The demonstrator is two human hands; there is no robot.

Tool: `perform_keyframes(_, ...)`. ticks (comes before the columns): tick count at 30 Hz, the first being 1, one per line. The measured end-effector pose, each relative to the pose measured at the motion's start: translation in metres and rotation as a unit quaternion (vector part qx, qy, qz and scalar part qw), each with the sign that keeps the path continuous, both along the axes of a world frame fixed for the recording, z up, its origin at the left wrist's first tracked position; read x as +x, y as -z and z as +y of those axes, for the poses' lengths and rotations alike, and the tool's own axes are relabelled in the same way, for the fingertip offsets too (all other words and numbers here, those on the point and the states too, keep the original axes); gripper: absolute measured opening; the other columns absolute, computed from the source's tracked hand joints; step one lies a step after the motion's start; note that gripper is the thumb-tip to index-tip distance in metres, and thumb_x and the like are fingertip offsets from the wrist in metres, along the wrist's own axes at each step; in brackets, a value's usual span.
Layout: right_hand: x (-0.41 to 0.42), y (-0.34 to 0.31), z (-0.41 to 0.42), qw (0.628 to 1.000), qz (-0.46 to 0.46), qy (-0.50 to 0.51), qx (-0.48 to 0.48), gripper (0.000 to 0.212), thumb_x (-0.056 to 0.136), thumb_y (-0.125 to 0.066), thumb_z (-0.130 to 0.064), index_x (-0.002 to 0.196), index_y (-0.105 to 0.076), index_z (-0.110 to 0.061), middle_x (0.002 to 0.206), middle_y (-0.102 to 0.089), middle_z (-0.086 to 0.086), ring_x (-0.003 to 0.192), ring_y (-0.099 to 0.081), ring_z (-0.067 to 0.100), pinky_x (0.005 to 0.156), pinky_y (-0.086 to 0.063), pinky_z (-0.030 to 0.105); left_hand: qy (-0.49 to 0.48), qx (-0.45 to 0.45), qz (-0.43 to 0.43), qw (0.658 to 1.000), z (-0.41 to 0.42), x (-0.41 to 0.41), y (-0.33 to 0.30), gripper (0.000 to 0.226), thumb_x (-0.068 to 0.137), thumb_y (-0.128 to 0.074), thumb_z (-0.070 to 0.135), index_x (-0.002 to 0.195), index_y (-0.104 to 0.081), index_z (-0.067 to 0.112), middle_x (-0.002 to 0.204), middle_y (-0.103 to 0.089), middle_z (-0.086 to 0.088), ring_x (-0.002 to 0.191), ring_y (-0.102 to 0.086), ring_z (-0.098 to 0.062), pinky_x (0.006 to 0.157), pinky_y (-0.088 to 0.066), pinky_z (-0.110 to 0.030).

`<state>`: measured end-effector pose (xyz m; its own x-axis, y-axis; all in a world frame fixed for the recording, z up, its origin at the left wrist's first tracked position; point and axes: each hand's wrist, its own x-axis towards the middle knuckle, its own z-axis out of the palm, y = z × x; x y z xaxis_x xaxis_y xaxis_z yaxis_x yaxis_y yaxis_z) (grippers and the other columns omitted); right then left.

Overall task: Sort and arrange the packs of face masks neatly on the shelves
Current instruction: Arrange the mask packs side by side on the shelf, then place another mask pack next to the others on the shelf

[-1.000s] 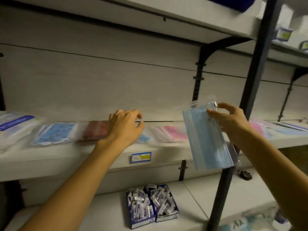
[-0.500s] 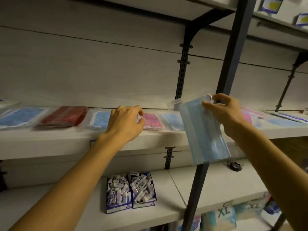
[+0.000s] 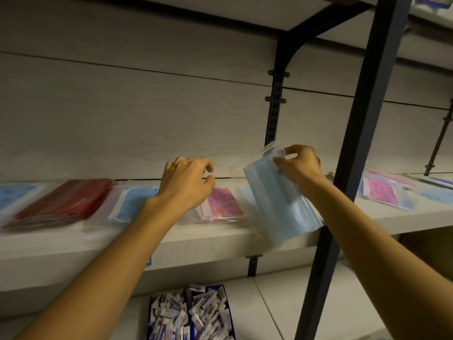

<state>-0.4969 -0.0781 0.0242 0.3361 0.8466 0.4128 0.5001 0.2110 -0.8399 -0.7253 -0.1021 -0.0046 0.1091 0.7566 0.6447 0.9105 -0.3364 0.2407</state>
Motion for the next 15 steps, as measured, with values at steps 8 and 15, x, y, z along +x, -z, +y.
perform_keyframes(8,0.0,0.016,0.045,0.991,-0.09,0.096,-0.002,0.029,0.092,-0.061,-0.028,0.115,-0.059,-0.01,0.097,-0.057,0.008,0.084,-0.06,0.024,0.077,-0.054,0.036,0.01,-0.005,0.006,1.0,0.028,-0.005,0.003,0.025,0.093,-0.053,0.031,0.115,-0.061,0.024,0.115,-0.065,0.003,0.111,-0.053,-0.023,0.093,-0.036,-0.033)
perform_keyframes(15,0.0,0.03,0.072,0.967,-0.221,0.124,0.002,0.03,0.092,-0.063,-0.025,0.111,-0.059,-0.003,0.104,-0.064,0.016,0.091,-0.061,0.029,0.077,-0.054,0.038,0.002,-0.002,0.011,1.0,0.038,-0.006,0.0,0.023,0.092,-0.053,0.033,0.112,-0.062,0.025,0.114,-0.065,0.004,0.111,-0.054,-0.022,0.092,-0.036,-0.032)
